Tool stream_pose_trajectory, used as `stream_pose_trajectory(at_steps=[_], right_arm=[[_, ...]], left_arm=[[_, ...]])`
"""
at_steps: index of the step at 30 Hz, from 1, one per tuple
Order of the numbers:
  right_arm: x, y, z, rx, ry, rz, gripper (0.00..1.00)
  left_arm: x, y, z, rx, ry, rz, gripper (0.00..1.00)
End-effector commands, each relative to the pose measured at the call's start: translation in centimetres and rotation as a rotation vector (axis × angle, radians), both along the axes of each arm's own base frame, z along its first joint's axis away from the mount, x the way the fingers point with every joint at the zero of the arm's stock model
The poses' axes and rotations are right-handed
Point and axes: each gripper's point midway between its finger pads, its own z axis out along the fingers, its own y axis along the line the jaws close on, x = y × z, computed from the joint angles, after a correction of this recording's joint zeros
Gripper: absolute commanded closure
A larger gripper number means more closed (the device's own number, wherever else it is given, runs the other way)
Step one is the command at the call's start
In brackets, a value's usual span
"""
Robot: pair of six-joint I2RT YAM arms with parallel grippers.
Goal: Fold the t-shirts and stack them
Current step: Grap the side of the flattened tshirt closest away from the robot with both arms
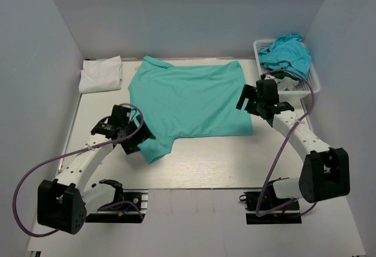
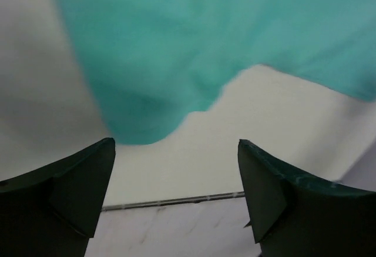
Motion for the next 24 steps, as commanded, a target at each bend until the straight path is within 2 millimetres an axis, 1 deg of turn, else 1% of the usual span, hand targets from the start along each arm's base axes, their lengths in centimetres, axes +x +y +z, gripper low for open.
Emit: stream_pose_trajectory(at_steps=[1, 2, 4, 6, 7, 8, 10, 12, 13, 15, 16, 17, 20, 21, 22, 24], right_arm=[[-0.4, -1.3, -0.1, 0.002, -0.016, -0.096, 0.10], [-0.5, -1.3, -0.1, 0.004, -0.023, -0.090, 0.10], [-0.9, -1.4, -0.6, -0.006, -0.004, -0.093, 0.10], [-1.1, -1.5, -1.1, -0.014, 0.019, -0.099, 0.10], [-1.1, -1.6, -1.1, -0.017, 0.021, -0.101, 0.10], [-1.3, -1.6, -1.2, -0.014, 0.027, -0.105, 0.10], [-1.5, -1.7, -1.6, -0.015, 0.039, -0.111, 0.10], [-1.7, -2.0, -1.9, -0.017, 0.052, -0.124, 0.10], [-1.9, -1.9, -2.0, -0.015, 0.057, -0.127, 0.10], [-2.3, -2.4, -2.4, -0.027, 0.071, -0.147, 0.10], [-2.6, -2.4, -2.6, -0.029, 0.076, -0.153, 0.10], [-2.8, -2.8, -2.8, -0.038, 0.078, -0.171, 0.10], [-3.7, -3.2, -3.7, -0.055, 0.106, -0.180, 0.10], [-3.8, -3.4, -3.9, -0.060, 0.111, -0.183, 0.10], [-4.1, -3.5, -4.2, -0.067, 0.119, -0.183, 0.10], [-4.2, -3.8, -4.3, -0.076, 0.120, -0.195, 0.10]], left_arm=[[-5.1, 2.7, -4.7, 0.102, 0.250, 0.164, 0.09], [-5.8, 2.8, -5.7, 0.107, 0.275, 0.172, 0.09], [-5.4, 3.1, -6.4, 0.119, 0.262, 0.192, 0.15], [-4.7, 3.4, -6.9, 0.143, 0.254, 0.204, 0.18], [-4.5, 3.6, -7.6, 0.169, 0.276, 0.194, 0.20], [-4.2, 3.5, -7.5, 0.183, 0.275, 0.178, 0.21], [-3.8, 3.4, -8.3, 0.202, 0.299, 0.158, 0.24], [-3.9, 3.3, -8.7, 0.216, 0.317, 0.134, 0.24], [-4.1, 3.2, -8.9, 0.226, 0.323, 0.112, 0.27], [-4.3, 3.0, -9.1, 0.231, 0.331, 0.100, 0.27], [-4.6, 3.1, -9.5, 0.237, 0.338, 0.091, 0.27], [-4.4, 2.8, -9.5, 0.235, 0.325, 0.081, 0.27], [-4.6, 2.5, -10.2, 0.251, 0.330, 0.061, 0.29], [-4.2, 2.3, -10.2, 0.260, 0.320, 0.052, 0.29], [-4.5, 2.4, -10.7, 0.270, 0.343, 0.050, 0.29], [-4.3, 1.8, -10.7, 0.287, 0.340, 0.023, 0.32]])
